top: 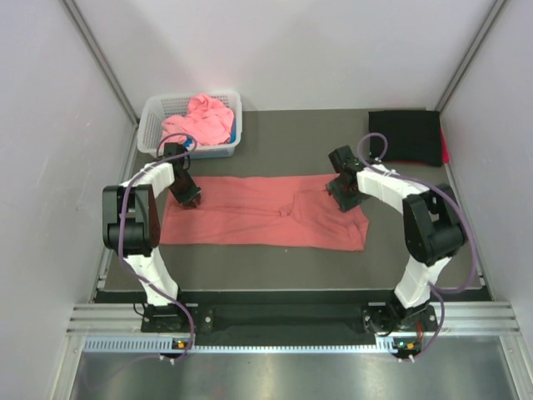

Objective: Fold and stack the t-shirts
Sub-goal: Fold the tshirt

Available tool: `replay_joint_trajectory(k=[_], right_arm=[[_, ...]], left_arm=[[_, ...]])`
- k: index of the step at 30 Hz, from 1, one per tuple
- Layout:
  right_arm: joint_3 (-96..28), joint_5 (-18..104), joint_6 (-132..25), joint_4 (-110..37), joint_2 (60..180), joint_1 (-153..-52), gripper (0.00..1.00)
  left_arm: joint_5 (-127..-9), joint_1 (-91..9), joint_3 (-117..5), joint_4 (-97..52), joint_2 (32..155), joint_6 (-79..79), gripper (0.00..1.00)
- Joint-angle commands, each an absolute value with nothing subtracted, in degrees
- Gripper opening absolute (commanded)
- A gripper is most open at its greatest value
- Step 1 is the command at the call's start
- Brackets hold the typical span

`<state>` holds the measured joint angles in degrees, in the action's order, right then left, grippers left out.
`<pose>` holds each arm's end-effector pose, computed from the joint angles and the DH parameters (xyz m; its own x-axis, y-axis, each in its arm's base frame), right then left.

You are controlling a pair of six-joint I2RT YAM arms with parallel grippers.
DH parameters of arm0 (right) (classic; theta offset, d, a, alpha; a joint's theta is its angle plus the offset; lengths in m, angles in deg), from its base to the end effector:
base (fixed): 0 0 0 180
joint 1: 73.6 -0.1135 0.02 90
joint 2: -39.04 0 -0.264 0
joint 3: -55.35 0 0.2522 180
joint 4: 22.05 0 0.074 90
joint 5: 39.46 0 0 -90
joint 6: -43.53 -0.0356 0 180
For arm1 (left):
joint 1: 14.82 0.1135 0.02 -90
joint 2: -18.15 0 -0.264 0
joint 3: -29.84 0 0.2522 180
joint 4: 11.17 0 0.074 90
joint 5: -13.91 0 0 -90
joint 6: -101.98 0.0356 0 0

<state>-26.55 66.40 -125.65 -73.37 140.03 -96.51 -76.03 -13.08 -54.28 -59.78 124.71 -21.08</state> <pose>0.3215 0.1253 0.1882 -0.4478 0.8365 -0.3158 0.7979 0.5333 0.2810 0.3638 0.0110 0.1666 -0.7759 -0.5693 -0.2716 -0.5409 0.8221 -0.1780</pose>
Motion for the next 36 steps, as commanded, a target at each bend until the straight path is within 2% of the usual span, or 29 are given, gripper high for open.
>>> replay_joint_trajectory(k=[1, 7, 13, 17, 25, 31, 36], right_arm=[[-31.1, 68.6, -134.8, -76.1, 144.7, -98.1, 0.57], [-33.9, 72.8, -134.4, -75.6, 151.4, -99.0, 0.57], [-35.9, 77.0, -127.7, -73.6, 154.5, -98.6, 0.56], [-41.5, 78.2, -118.8, -72.6, 158.3, -97.2, 0.56], [-55.7, 77.6, -107.4, -73.5, 168.0, -92.9, 0.56], [-66.4, 75.3, -91.2, -63.4, 174.4, -91.3, 0.55], [-75.3, 70.2, -84.4, -58.2, 179.3, -90.4, 0.55]], left_arm=[[-83.6, -10.8, -53.6, -58.8, 127.7, -22.7, 0.24], [-90.3, -7.2, -47.7, -58.9, 123.2, -26.4, 0.25], [-94.2, -2.3, -44.0, -56.8, 109.1, -29.2, 0.25], [-89.9, -1.6, -46.4, -54.5, 101.6, -27.8, 0.27], [-82.2, -1.6, -51.1, -55.6, 102.2, -25.1, 0.27], [-68.0, -2.1, -46.2, -52.3, 102.3, -24.1, 0.27], [-67.6, -2.5, -42.0, -51.3, 102.8, -22.8, 0.29]])
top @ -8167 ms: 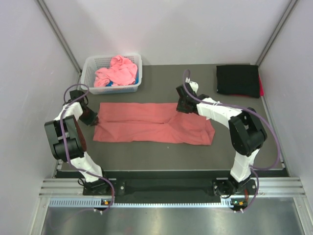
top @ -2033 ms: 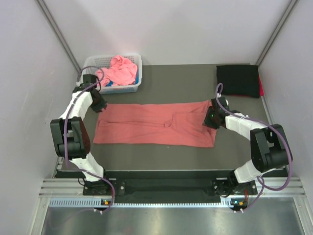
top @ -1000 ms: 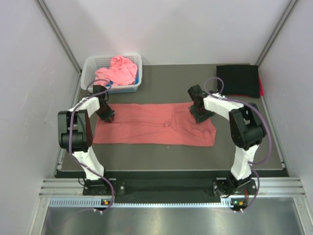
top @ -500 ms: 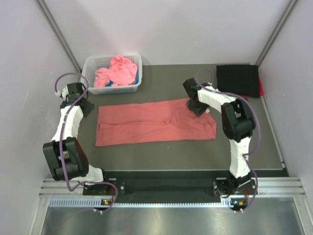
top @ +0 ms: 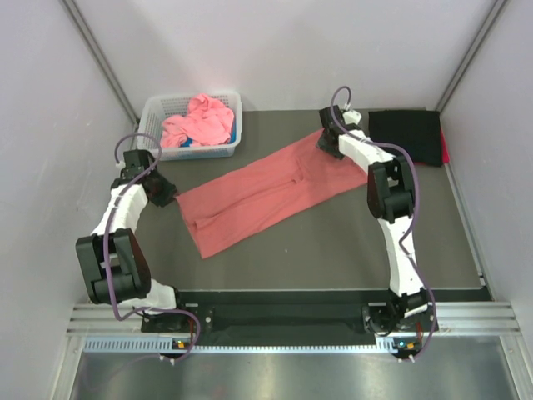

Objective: Fold and stack the t-shirts
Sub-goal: Fold the tshirt

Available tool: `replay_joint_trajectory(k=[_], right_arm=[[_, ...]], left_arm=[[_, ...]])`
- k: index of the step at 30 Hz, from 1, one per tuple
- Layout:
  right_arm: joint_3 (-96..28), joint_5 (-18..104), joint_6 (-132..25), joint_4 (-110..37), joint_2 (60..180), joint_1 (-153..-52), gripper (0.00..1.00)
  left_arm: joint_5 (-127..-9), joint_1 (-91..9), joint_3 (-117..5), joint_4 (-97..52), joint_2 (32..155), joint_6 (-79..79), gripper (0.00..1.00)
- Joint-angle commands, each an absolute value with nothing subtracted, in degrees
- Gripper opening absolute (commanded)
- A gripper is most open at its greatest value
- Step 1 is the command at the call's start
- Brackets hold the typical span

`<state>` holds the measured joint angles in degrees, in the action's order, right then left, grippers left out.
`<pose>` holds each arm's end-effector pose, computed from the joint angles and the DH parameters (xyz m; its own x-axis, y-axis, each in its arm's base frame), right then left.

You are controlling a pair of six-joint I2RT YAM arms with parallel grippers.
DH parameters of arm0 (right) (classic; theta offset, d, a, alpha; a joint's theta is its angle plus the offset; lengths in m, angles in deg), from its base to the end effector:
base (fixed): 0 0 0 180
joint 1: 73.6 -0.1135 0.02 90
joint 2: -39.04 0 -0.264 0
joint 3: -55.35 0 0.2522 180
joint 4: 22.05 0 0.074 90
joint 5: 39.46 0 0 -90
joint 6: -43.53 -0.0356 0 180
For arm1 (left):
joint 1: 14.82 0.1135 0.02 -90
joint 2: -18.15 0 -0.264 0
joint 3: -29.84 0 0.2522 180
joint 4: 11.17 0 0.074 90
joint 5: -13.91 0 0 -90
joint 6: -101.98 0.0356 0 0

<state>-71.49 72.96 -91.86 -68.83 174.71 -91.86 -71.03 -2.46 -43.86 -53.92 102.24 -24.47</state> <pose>0.4966 0.1495 0.1710 -0.6109 0.4914 -0.6207 0.4981 0.8480 0.1811 0.3001 0.0625 0.2430 -0.5327 -0.7226 -0.4406 -0.5943 0.6900 -0.4132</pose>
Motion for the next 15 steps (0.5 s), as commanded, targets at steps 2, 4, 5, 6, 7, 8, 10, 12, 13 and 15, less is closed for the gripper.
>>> replay_joint_trajectory(k=[2, 4, 5, 6, 7, 8, 10, 12, 13, 15], right_arm=[[-75.7, 67.7, -82.3, -55.3, 180.1, -89.9, 0.55], [-75.7, 66.0, -80.8, -50.9, 180.5, -89.7, 0.55], [-75.8, 63.8, -80.7, -50.0, 180.5, -89.6, 0.55], [-76.5, 62.3, -80.6, -48.7, 180.5, -89.4, 0.55], [-77.0, 61.0, -80.3, -48.8, 180.3, -89.3, 0.55], [-77.2, 58.9, -80.2, -48.9, 179.8, -89.3, 0.55], [-75.5, 57.2, -79.4, -47.7, 176.4, -89.6, 0.55], [-72.4, 55.7, -79.1, -46.4, 172.0, -89.7, 0.56], [-71.5, 55.6, -78.9, -46.4, 170.4, -89.6, 0.56], [-69.0, 55.4, -78.8, -47.1, 165.7, -89.6, 0.57]], left_arm=[[-68.1, -2.3, -41.7, -51.9, 103.5, -22.9, 0.31], [-68.1, -1.9, -41.0, -51.8, 104.3, -23.1, 0.34], [-68.0, -1.7, -40.9, -51.6, 104.5, -23.0, 0.35], [-68.0, -1.5, -40.5, -51.1, 104.9, -23.0, 0.37], [-67.8, -1.2, -40.4, -50.9, 105.1, -23.0, 0.38], [-67.7, -0.9, -40.4, -50.7, 105.3, -22.7, 0.41], [-68.0, 0.2, -40.2, -49.5, 106.3, -22.0, 0.43], [-66.9, 1.7, -40.3, -48.2, 108.0, -20.7, 0.46], [-66.3, 2.0, -40.5, -47.3, 109.0, -19.9, 0.47], [-63.3, 2.9, -42.9, -48.0, 113.1, -19.8, 0.47]])
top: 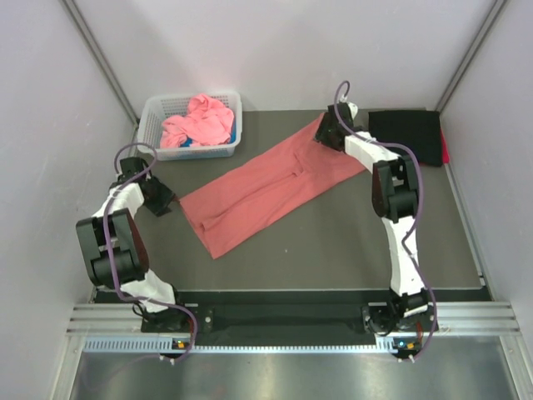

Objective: Fold and stack the t-shirts
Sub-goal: Fold the tshirt

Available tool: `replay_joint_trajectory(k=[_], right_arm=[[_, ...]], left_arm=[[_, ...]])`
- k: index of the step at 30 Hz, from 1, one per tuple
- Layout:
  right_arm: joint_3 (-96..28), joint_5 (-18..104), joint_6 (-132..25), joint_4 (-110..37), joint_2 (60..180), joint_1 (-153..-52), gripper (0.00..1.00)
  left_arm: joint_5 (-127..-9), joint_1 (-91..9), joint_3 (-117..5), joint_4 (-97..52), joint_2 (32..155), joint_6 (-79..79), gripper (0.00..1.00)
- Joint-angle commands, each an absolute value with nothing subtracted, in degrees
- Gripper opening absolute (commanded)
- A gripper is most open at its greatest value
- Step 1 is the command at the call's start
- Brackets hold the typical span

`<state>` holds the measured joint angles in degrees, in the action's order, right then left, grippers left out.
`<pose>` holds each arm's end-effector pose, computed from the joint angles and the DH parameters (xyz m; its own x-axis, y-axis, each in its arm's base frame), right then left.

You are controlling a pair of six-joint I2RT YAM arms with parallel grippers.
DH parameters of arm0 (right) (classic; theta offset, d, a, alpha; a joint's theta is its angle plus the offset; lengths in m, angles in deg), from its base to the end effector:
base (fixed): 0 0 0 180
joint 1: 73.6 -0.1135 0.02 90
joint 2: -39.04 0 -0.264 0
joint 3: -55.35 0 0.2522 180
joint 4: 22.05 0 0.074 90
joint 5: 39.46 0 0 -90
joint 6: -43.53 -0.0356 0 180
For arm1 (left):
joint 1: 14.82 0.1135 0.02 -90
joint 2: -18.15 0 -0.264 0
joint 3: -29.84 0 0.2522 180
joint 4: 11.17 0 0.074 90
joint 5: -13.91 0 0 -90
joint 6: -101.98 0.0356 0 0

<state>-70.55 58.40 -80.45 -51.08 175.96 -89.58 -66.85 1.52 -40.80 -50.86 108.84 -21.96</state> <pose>0.5243 0.1451 0.1753 -0.6091 0.4015 -0.6839 0.2030 0.9126 0.3549 0.3040 0.0832 0.1967 -0.5760 -0.7431 -0.3406 -0.6287 0.6690 -0.3964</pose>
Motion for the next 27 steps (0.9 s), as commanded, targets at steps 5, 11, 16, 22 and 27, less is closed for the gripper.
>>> replay_joint_trajectory(k=[5, 11, 16, 22, 27], right_arm=[[-61.2, 53.5, -81.2, -46.7, 157.2, -89.6, 0.59], [-48.4, 48.0, -83.6, -47.3, 148.6, -91.3, 0.59], [-37.1, 47.3, -78.9, -45.6, 141.4, -99.2, 0.57], [-30.4, 56.2, -73.8, -44.8, 139.1, -114.9, 0.52], [-21.5, 61.0, -81.5, -43.5, 135.1, -116.0, 0.52]], left_arm=[[-61.2, 2.8, -47.1, -48.4, 120.3, -18.2, 0.48], [-58.3, 2.7, -47.3, -45.7, 122.2, -17.9, 0.48], [-58.9, 2.6, -48.2, -48.5, 124.4, -17.4, 0.37], [-62.2, 2.5, -48.1, -51.5, 123.7, -16.9, 0.00], [-66.1, 2.5, -47.9, -54.9, 121.2, -16.3, 0.00]])
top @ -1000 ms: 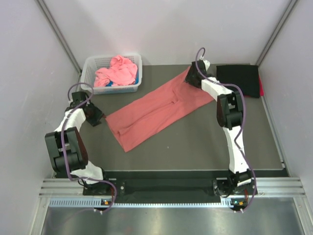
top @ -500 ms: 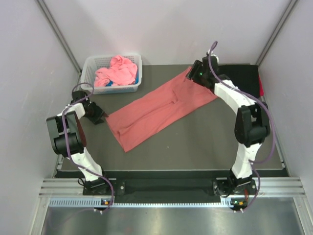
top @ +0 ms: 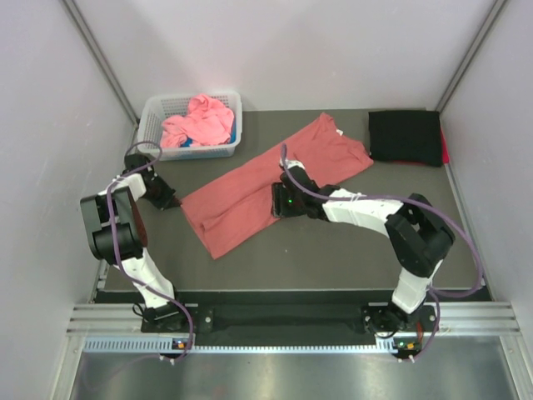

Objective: Fold and stack the t-shirts
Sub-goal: Fold the tshirt

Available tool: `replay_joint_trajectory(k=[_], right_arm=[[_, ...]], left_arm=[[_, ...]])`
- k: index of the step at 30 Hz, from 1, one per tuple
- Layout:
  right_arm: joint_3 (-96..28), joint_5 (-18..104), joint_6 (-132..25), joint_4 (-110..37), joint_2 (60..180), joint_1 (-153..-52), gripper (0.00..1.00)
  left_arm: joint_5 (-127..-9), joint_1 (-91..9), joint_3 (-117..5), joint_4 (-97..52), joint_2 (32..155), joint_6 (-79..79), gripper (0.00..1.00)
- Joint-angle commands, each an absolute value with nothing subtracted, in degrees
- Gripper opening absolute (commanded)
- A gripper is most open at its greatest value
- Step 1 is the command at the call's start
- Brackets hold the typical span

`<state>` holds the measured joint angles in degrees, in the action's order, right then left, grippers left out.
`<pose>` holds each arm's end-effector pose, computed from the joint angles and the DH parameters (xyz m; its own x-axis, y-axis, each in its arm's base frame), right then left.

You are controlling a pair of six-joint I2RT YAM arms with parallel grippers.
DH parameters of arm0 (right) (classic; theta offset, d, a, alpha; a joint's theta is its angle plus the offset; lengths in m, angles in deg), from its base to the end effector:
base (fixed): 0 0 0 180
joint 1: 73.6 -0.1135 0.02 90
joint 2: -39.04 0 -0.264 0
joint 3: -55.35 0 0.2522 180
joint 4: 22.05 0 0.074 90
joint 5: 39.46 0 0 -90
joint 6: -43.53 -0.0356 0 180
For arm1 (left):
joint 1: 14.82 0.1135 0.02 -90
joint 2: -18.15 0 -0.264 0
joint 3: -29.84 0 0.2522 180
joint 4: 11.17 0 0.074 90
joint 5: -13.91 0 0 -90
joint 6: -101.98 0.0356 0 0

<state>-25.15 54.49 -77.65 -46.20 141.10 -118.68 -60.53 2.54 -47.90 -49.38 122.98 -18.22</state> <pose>0.2744 0.2717 0.2006 -0.7806 -0.0513 -0.6229 -0.3136 0.8942 0.3193 0.3439 0.0975 0.1555 -0.6587 -0.7136 -0.2386 -0.5921 0.6872 -0.4208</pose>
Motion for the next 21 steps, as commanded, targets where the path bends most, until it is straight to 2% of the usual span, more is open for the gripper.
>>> replay_joint_trajectory(k=[1, 8, 13, 19, 21], right_arm=[[-20.6, 61.7, -82.0, -43.5, 134.3, -115.8, 0.52], [-18.5, 68.9, -84.9, -48.7, 128.5, -112.1, 0.55], [-16.9, 72.5, -89.2, -50.1, 126.7, -104.7, 0.55], [-20.2, 73.0, -92.6, -47.6, 131.3, -95.1, 0.52], [-23.1, 71.3, -92.2, -45.5, 134.7, -92.6, 0.47]], left_arm=[[-67.2, 2.5, -47.9, -55.9, 120.8, -16.1, 0.00], [-72.6, 3.3, -45.0, -59.9, 116.3, -15.5, 0.00], [-75.3, 3.5, -42.0, -61.0, 111.7, -15.9, 0.00], [-77.5, 3.5, -37.5, -62.0, 108.4, -17.7, 0.00], [-81.0, 3.5, -36.7, -62.4, 107.7, -18.2, 0.00]])
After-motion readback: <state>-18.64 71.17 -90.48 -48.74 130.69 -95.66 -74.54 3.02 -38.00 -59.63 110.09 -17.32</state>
